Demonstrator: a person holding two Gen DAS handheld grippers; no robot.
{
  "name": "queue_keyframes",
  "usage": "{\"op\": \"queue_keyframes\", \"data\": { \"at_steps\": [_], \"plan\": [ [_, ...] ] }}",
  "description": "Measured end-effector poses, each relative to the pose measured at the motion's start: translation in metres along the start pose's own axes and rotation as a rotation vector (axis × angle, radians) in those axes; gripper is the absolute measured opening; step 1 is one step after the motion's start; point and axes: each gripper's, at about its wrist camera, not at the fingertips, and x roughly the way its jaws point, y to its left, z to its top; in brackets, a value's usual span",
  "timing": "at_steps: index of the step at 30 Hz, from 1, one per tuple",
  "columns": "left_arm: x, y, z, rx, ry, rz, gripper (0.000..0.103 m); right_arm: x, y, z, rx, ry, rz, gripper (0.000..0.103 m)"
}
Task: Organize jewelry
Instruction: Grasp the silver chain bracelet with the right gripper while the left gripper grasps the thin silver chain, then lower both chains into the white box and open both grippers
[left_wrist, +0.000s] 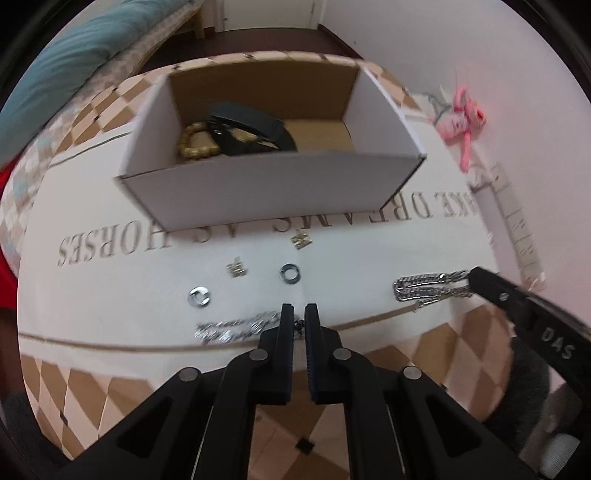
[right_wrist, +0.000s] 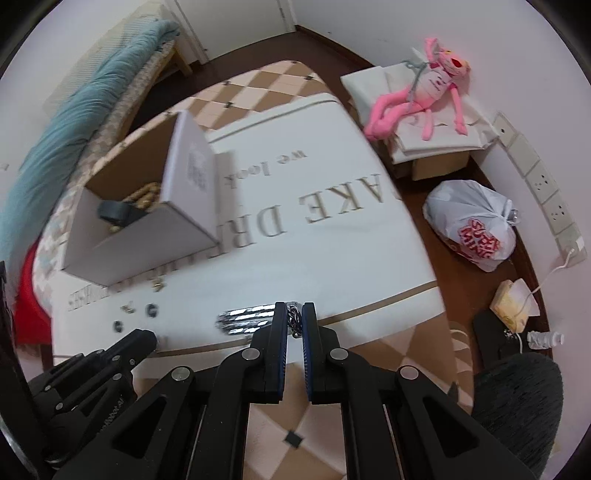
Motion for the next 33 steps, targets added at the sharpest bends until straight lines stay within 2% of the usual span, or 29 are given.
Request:
{"op": "queue_keyframes", "data": {
  "at_steps": [6,12,18,23,27,29,33],
  "plan": [
    [-0.048,0.036,-0.006,-0.086,-0.049,-0.052,0.003,-0.025,0.024,-0.004,-0.048,-0.021,0.085,0.008],
    [-0.091,0.052,0.007,-0.124,-0.117,-0.102,0.003,-0.052,0.049,0.001,-0.086,-0.048,0.164,0.008],
    [-0.139,0.05,0.039,-0.132,-0.202,-0.189,0.003,-0.088,0.073,0.019,-0.12,-0.096,0.251,0.008],
    [-0.166,0.045,0.081,-0.094,-0.275,-0.214,0.003,-0.117,0.093,0.048,-0.162,-0.155,0.304,0.008],
    [-0.167,0.044,0.117,-0.051,-0.305,-0.174,0.003,-0.12,0.108,0.079,-0.196,-0.183,0.292,0.007],
    [-0.159,0.047,0.132,-0.039,-0.292,-0.16,0.003,-0.113,0.114,0.097,-0.207,-0.173,0.284,0.004],
    [-0.133,0.053,0.155,-0.03,-0.244,-0.133,0.003,-0.087,0.126,0.124,-0.238,-0.134,0.244,0.004]
  ]
}}
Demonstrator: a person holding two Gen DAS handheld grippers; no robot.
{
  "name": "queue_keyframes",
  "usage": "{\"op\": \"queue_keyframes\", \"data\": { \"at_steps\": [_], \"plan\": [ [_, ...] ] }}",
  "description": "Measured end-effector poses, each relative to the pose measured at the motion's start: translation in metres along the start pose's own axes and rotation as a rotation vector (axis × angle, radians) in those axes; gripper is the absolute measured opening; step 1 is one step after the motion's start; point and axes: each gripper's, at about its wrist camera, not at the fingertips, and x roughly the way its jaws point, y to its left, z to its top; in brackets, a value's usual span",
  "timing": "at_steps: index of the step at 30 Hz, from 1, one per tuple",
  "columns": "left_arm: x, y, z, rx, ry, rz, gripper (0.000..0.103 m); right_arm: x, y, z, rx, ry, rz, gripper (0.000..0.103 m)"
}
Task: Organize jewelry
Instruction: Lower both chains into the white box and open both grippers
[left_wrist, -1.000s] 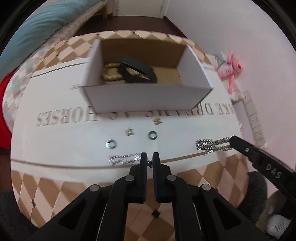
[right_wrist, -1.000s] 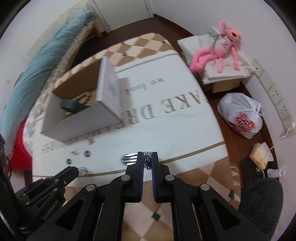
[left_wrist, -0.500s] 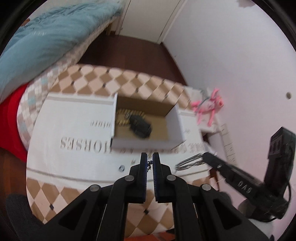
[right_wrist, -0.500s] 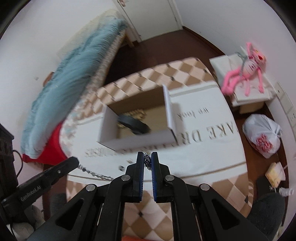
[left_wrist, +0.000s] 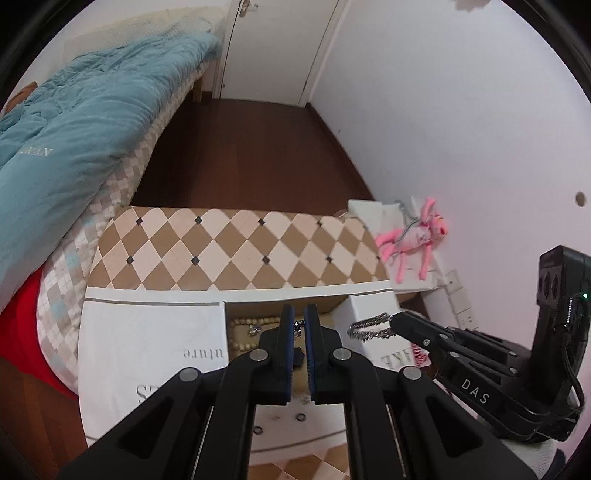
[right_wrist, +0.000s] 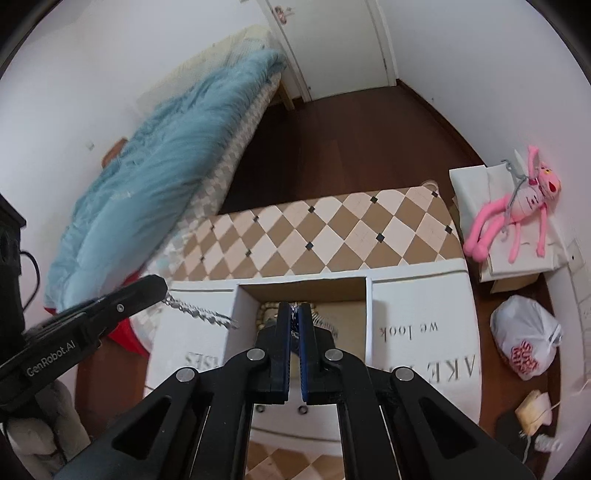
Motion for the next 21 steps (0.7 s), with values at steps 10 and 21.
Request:
{"op": "queue_keyframes", "data": {
  "at_steps": [10,21],
  "plan": [
    [0.079,0.021,0.005,0.014,0.155,0.065,0.004,0.077,-0.009,0.015,-0.054,0.106,-0.107,0.004],
    [0.088,0.037,-0.012,-0.04,0.197,0.168,0.058,0.121,-0.027,-0.011,-0.031,0.348,-0.125,0.043]
  ]
}}
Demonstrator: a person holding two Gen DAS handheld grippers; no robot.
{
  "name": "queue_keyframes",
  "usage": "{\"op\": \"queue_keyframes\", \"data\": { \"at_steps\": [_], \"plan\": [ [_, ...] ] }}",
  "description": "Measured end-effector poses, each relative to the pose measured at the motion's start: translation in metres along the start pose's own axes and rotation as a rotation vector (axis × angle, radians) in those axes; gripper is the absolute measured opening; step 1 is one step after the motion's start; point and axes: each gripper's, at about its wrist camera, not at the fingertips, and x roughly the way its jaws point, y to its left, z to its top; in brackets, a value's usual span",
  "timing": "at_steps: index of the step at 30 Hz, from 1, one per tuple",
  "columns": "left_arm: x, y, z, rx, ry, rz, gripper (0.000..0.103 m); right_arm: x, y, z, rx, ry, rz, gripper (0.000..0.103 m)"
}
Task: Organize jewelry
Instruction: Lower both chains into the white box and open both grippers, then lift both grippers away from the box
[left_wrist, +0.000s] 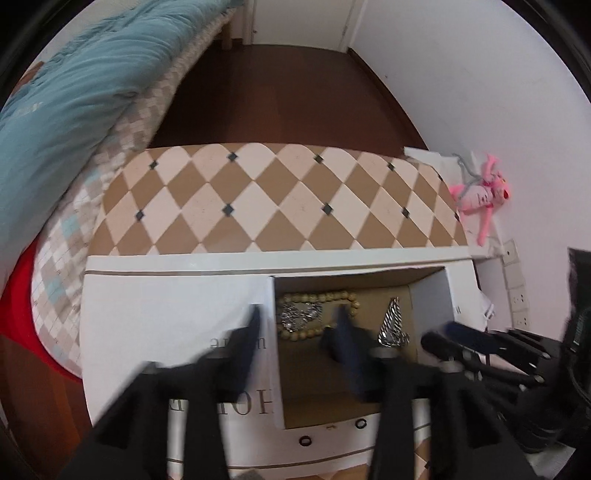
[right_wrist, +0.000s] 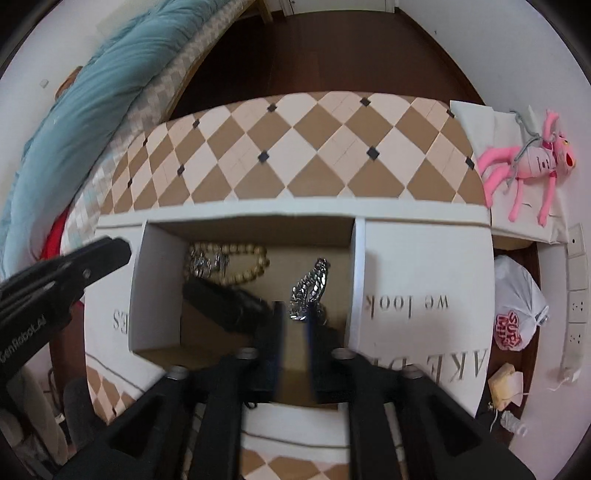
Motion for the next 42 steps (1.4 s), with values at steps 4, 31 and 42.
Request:
{"op": "queue_keyframes", "data": {
  "at_steps": [4,31,42],
  "plan": [
    [-0.01,0.005,-0.006,-0.001,-0.05,0.047,0.068,-0.018,0.004,-0.01,-0.029,-0.056,-0.04,0.061],
    [-0.029,0.0,-0.067,-0.021,-0.124,0.135,0.103,-0.038,-0.009,-0.059,0.041,-0.169,-0.206,0.096],
    [-0.087,-0.011,-0.084,-0.012,-0.26,0.158,0.103,-0.099,-0.003,-0.089,0.048,-0.325,-0.232,0.096]
  ]
}}
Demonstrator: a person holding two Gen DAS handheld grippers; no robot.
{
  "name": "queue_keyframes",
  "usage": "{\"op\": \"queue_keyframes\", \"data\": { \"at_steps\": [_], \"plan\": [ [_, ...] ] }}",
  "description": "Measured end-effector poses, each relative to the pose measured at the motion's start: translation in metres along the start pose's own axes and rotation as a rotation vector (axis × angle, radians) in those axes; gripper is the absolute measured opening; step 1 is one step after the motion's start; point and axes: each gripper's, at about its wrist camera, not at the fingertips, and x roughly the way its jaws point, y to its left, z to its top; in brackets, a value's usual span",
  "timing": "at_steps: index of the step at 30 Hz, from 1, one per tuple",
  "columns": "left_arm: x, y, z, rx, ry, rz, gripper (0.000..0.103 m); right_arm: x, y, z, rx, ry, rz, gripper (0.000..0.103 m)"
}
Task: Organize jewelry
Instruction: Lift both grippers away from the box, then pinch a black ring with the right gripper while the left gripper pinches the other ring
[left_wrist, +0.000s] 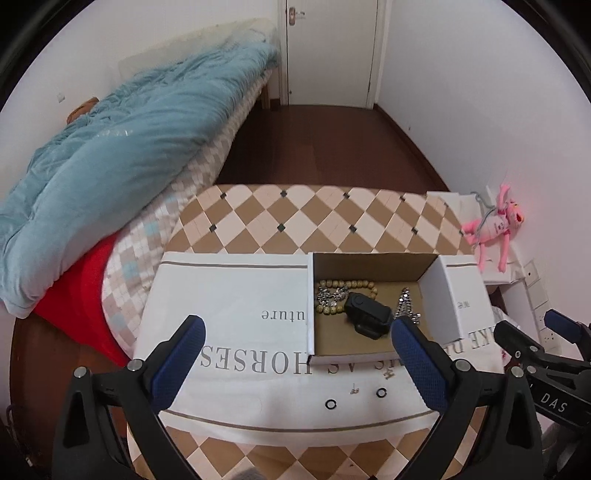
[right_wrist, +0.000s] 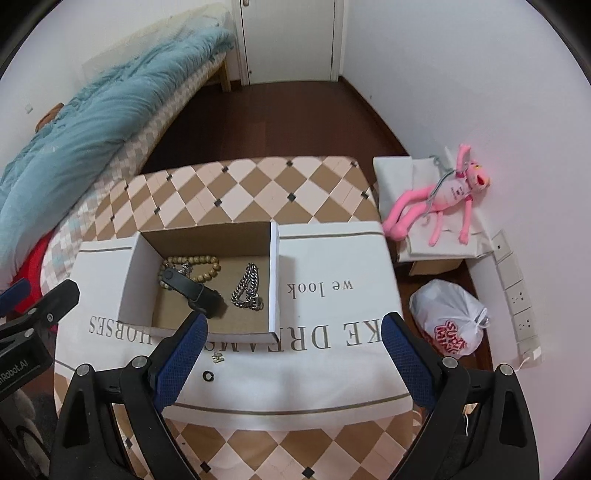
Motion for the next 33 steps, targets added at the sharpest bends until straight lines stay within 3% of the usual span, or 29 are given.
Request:
{"op": "queue_keyframes", "data": {
  "at_steps": [10,14,22,27,33],
  "plan": [
    [-0.042,-0.01,-0.013,0.008,-0.043,-0.043,0.103,-0.055,-0.006,-0.013,0.016,-0.098,0.015,0.096],
    [-0.048,-0.011,-0.017,0.004,-0.057,-0.005,0.103,-0.065,-0.011,-0.02,0.045,-0.095,0.058,0.096],
    [0.007,0.007,-0.055,-0.021,0.035,0.073,0.103,-0.005,-0.007,-0.052,0.068,0.05,0.121,0.095],
    [0.055,0.023,-0.087,-0.014,0.135,0.124,0.103,0.058,0.016,-0.077,0.059,0.159,0.188,0.062],
    [0.086,0.041,-0.109,-0.015,0.218,0.162,0.103,0.099,0.057,-0.09,-0.033,0.18,0.187,0.05]
  ]
}}
